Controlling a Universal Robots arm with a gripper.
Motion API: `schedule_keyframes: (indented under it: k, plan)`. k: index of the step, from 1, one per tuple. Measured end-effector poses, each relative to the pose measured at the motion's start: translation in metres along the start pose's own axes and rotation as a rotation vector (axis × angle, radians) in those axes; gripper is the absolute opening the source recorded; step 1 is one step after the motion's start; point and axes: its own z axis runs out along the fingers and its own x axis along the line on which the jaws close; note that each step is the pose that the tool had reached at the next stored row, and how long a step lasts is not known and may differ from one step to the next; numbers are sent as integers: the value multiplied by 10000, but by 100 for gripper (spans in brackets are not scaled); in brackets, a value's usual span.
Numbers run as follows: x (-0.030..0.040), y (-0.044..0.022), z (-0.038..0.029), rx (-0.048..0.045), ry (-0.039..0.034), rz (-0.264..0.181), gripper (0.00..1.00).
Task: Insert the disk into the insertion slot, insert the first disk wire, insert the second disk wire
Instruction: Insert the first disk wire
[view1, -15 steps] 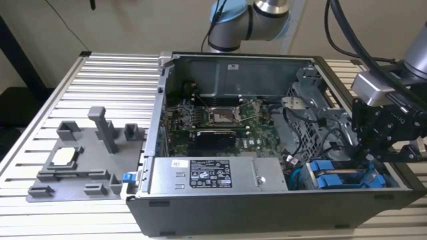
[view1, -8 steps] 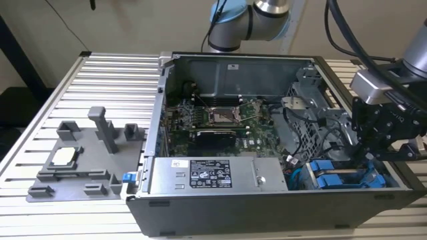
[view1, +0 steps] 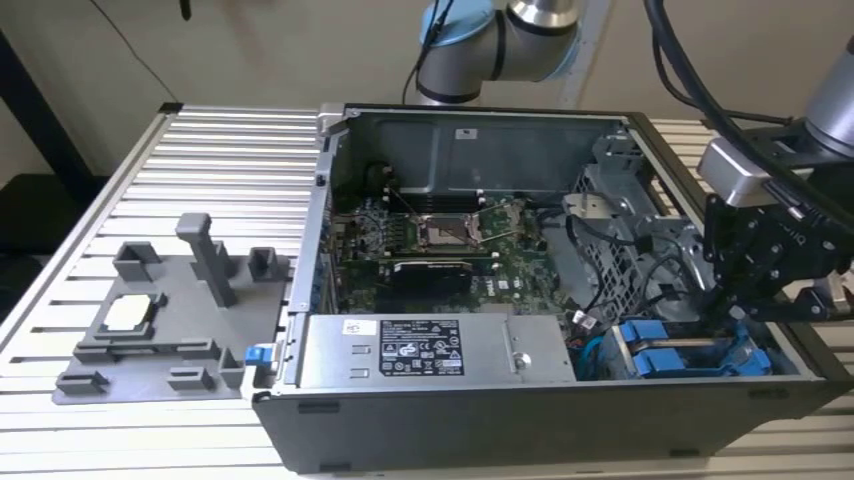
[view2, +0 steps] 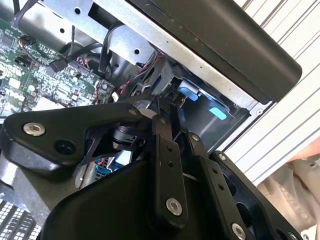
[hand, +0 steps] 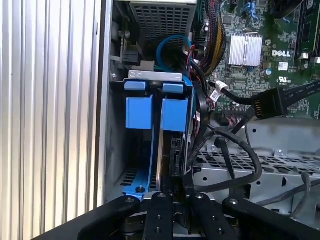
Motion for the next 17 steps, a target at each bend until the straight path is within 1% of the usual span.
schedule_keyframes:
  k: [11,15,17]
  plan:
    - [-2,2,9,-4,0,129,19]
    - [-2,2,32,-6,3,191,19]
    - [-3,2,48,-8,24,208,19]
